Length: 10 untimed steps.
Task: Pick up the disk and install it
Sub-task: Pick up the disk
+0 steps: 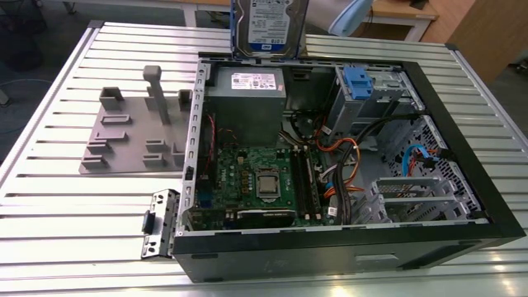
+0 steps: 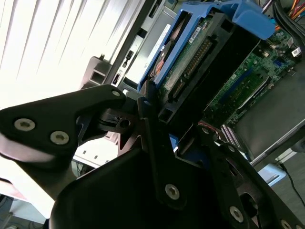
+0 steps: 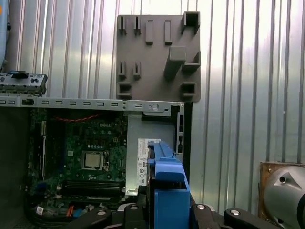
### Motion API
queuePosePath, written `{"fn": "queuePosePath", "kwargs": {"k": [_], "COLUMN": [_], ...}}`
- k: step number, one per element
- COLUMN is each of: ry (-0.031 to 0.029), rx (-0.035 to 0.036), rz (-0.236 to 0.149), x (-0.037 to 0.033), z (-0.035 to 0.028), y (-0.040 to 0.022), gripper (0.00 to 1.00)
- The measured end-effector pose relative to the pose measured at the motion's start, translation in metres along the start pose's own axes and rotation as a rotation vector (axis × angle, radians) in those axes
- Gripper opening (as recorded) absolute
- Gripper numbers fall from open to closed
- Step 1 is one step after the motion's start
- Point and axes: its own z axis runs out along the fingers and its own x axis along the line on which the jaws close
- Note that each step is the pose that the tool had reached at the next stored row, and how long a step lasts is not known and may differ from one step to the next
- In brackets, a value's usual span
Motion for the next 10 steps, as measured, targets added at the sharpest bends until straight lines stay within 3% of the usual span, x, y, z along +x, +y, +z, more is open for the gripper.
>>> {"fn": "queuePosePath", "kwargs": {"k": [10], "ry": [0.0000], "rx": [-0.0001], "rz": [0.000], "x": [0.0072], "z": [-0.0001], "y": [-0.0030], "gripper": [0.36]}}
